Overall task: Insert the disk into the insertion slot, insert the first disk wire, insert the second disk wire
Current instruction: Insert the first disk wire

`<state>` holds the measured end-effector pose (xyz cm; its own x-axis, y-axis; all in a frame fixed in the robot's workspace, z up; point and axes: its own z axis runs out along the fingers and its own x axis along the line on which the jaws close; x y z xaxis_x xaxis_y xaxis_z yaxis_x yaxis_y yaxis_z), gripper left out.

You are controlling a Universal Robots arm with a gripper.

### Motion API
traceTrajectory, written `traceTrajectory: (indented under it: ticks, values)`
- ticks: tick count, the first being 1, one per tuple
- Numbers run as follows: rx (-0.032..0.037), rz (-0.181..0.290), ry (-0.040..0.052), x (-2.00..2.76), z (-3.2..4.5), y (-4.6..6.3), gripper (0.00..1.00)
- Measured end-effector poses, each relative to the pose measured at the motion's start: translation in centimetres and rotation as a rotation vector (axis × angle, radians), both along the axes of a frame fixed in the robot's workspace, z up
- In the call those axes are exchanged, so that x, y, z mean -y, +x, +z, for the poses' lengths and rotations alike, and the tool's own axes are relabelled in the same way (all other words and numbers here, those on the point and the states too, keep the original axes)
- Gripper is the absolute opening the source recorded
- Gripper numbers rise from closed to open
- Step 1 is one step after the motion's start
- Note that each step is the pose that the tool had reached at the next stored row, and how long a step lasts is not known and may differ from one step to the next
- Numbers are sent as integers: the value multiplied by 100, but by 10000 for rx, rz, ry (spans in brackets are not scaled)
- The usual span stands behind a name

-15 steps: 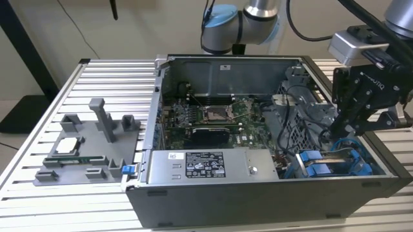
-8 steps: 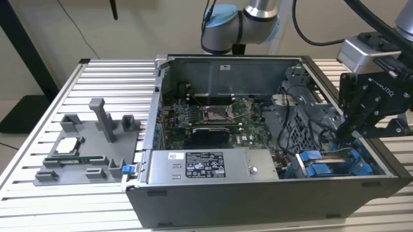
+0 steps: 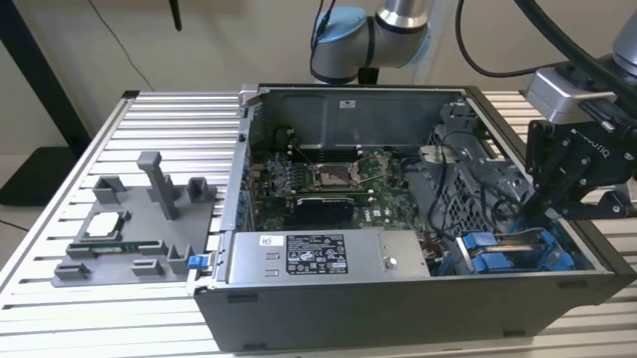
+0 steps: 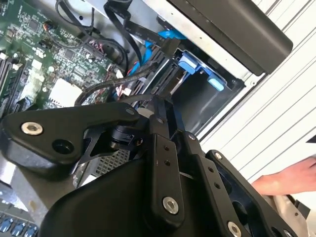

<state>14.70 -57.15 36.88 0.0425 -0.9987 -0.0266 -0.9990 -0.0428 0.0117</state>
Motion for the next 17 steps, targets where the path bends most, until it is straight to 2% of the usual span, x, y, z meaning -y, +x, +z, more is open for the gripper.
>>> traceTrajectory:
  ticks: [8, 14, 17]
  values:
    - [-8, -755, -2, 1, -77, 2, 0]
    - [-73, -851, -4, 7, -102, 55, 0]
    - [-162, -851, -6, 15, -104, 93, 0]
